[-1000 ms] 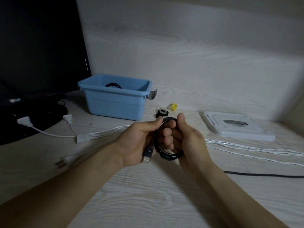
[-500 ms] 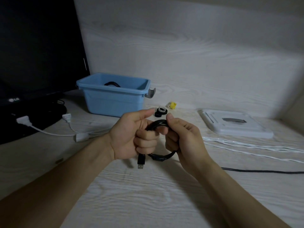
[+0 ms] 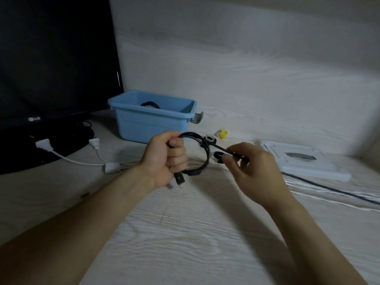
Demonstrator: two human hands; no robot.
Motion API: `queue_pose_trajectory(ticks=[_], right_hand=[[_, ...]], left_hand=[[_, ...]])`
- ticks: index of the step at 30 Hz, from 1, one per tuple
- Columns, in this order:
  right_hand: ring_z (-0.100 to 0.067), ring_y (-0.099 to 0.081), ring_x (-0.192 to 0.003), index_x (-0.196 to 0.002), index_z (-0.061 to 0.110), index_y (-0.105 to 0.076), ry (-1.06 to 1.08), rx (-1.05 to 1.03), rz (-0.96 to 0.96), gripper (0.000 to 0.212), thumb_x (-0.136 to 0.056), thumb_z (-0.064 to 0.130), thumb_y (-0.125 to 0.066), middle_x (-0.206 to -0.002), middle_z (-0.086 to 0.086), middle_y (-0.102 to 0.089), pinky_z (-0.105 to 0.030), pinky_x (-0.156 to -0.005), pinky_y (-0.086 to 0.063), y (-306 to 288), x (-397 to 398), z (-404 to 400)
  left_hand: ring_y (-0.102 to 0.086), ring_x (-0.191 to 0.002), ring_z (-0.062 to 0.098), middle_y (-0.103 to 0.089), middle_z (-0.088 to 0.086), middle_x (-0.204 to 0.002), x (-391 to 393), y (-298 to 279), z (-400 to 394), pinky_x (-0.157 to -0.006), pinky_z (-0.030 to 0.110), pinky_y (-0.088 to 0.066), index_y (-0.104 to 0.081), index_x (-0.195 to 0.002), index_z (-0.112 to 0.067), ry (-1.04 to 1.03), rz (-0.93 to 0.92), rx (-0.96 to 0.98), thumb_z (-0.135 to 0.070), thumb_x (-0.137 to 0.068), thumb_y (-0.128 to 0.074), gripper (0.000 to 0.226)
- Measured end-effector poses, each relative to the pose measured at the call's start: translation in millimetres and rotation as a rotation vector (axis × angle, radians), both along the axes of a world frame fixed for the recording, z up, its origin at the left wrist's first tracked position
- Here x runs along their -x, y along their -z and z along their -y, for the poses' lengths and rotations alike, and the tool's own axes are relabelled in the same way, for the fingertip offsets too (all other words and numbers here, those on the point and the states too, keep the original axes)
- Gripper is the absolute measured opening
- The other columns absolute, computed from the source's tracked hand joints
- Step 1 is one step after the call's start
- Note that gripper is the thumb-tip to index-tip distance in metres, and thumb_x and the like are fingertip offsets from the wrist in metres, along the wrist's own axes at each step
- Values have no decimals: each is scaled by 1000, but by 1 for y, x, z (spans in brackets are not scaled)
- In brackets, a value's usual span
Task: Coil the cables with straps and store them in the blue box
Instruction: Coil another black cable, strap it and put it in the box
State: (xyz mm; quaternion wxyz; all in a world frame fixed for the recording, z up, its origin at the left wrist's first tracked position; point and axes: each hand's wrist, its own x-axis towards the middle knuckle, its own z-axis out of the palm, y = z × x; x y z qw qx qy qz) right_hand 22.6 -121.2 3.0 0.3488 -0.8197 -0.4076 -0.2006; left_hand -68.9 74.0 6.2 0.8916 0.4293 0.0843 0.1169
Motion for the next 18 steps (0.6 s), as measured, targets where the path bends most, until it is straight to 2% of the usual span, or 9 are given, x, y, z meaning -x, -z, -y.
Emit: queue_pose_trajectory(ticks=[4,7,9,11,13,15,18], right_hand=[[1,-54,-67,-94,18,-73,119,-16,-26,17,-93,32,-63,-80,10,-67,-11,-60,-36,2,-16,9],[0,-52,-65,-92,19,-72,102,-14,-15,11,-94,24,-63,-79,10,-66,-19,-60,-37,2,-17,8],[-1,-54,-65,-89,20,-71,27,23,-9,10,-94,19,-63,-80,9,-66,-21,-61,-40,3,-10,4],[-12,-61,-71,-89,17,-71,-64,122,-9,10,-94,16,-62,-84,4,-69,-31,-65,-46,8,-4,-2],[-22,-63,-79,-90,16,-70,-174,252,-10,11,-94,13,-60,-88,1,-69,-38,-69,-50,13,3,-9],[-19,-61,-80,-91,17,-68,-273,329,-5,12,-93,12,-57,-88,2,-67,-40,-71,-50,17,10,-14],[-12,-58,-81,-97,20,-67,-343,350,-3,14,-97,18,-53,-93,6,-67,-36,-73,-49,19,21,-19]], left_hand=[[-13,-35,8,-18,-9,-43,0,-7,-17,-37,23,-10,-32,-56,-25,-268,48,152,-27,-96,-38,41],[-15,-36,8,-21,-9,-43,2,-13,-34,-37,22,-13,-35,-55,-23,-417,98,243,-32,-100,-34,46],[-18,-37,8,-25,-8,-45,2,-16,-39,-39,22,-19,-40,-59,-21,-446,133,255,-45,-104,-26,53],[-22,-41,9,-29,-6,-49,0,-17,-36,-44,23,-24,-42,-64,-19,-429,159,263,-52,-103,-20,55],[-26,-45,11,-33,-3,-55,-2,-16,-30,-52,25,-27,-41,-70,-18,-407,180,268,-49,-103,-23,49],[-30,-49,12,-35,-2,-60,-2,-16,-23,-57,27,-28,-42,-75,-16,-406,190,220,-45,-103,-27,43],[-35,-51,12,-39,-1,-62,-6,-14,-14,-58,26,-30,-46,-79,-15,-407,189,44,-36,-105,-29,37]])
